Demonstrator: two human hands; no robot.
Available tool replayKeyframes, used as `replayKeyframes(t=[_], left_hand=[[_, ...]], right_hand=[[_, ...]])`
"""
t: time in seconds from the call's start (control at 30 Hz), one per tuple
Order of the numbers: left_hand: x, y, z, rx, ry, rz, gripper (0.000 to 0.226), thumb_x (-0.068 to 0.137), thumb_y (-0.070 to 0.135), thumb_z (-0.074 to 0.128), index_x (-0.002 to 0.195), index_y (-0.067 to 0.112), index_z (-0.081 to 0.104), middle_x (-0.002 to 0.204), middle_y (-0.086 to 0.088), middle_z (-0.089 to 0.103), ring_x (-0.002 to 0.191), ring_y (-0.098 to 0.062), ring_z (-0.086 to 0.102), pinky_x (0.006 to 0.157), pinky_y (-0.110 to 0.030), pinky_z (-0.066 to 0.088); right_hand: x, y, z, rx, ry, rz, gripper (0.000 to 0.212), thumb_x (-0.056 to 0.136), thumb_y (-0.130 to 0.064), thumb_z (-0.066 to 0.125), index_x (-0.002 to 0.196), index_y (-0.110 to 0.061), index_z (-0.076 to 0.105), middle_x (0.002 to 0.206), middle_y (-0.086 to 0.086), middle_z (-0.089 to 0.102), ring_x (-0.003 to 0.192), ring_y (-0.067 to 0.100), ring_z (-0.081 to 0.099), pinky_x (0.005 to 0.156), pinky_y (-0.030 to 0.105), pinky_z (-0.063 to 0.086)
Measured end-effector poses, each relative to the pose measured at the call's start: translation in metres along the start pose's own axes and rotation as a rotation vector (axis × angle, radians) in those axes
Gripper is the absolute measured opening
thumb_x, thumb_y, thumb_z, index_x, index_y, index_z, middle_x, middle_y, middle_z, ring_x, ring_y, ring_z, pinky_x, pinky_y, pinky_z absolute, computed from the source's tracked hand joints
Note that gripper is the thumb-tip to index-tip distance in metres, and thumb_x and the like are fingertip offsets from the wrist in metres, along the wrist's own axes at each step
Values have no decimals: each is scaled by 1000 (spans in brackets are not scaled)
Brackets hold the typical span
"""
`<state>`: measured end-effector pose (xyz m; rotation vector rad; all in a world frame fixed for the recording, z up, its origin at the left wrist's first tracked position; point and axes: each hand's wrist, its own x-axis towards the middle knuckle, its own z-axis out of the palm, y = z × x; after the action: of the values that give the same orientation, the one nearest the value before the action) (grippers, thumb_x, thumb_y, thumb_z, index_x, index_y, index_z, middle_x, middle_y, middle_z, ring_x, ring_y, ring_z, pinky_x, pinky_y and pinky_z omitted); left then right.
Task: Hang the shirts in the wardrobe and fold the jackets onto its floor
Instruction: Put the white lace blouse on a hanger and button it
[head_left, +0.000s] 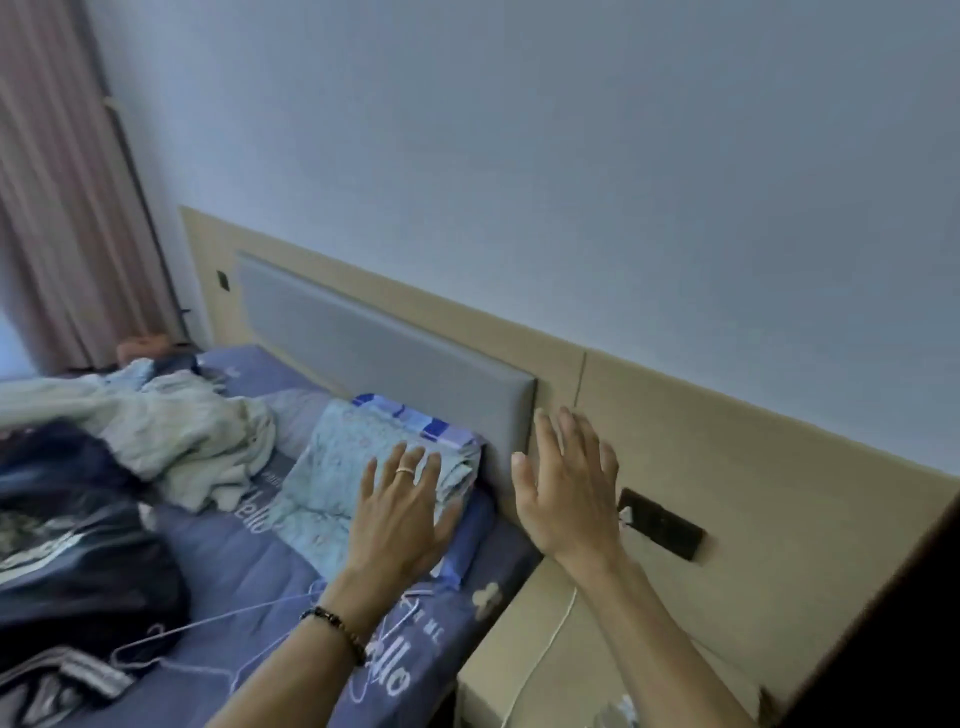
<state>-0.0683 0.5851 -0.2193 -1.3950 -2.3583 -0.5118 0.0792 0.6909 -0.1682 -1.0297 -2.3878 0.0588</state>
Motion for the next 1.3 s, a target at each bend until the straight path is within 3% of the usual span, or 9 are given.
replayKeyframes(t=[0.1,0.27,0.43,0.57,1.0,1.07,1.17,1.23,1.3], left_hand=[[-45,-95,-4,34,-25,-120,59,82,52,43,116,10,68,117,-12,69,118,-34,61,94,-54,50],[-117,-244,-8,118,-143,-263,62,68,48,80,115,9,69,115,-12,69,115,-35,63,91,-55,53],[-176,-353,-3,132,-240,-360,59,70,45,74,118,11,69,117,-10,69,119,-33,61,94,-51,52],[-194,-390,31,91,-329,-358,57,67,43,66,115,11,70,115,-9,70,116,-32,63,91,-47,54],[-176,-434,303,9,-733,-59,70,37,27,93,103,20,73,99,1,72,101,-26,70,78,-41,59],[-175,-444,341,38,-831,-69,74,54,28,90,123,17,64,117,-3,67,119,-30,60,95,-49,51],[-189,-467,396,114,-974,-79,62,96,28,52,152,16,28,150,-9,39,144,-31,29,119,-54,16],[-188,-475,408,137,-1001,-39,42,101,30,44,141,18,42,141,-9,47,132,-31,41,113,-47,23],[-189,-480,410,51,-977,-46,22,101,29,44,115,18,58,117,-8,60,110,-32,57,92,-41,39]], right_hand=[[-9,-91,62,43,-122,-73,65,92,-48,24,142,-13,47,152,12,40,141,32,34,112,55,28],[-29,-234,154,112,-311,-172,71,90,-49,18,145,-12,44,155,12,35,144,32,29,113,54,26],[-60,-329,232,201,-516,-186,63,97,-45,26,146,-10,41,155,14,34,143,31,30,114,46,29],[-83,-335,292,179,-686,-118,56,102,-39,38,152,-17,30,161,7,21,148,24,16,119,39,18],[-93,-234,527,37,-953,84,51,101,-28,39,150,-18,32,156,4,29,142,24,28,114,35,28],[-91,-225,565,55,-974,73,51,101,-26,39,151,-18,31,156,5,28,143,23,27,114,36,28],[-101,-215,615,76,-977,62,50,101,-24,40,150,-17,33,154,3,32,142,21,28,113,35,29],[-109,-212,625,86,-967,70,49,100,-26,42,148,-16,37,149,1,38,139,20,33,111,36,32],[-118,-213,630,97,-941,89,46,98,-27,44,142,-14,46,139,2,48,132,24,41,106,40,38]])
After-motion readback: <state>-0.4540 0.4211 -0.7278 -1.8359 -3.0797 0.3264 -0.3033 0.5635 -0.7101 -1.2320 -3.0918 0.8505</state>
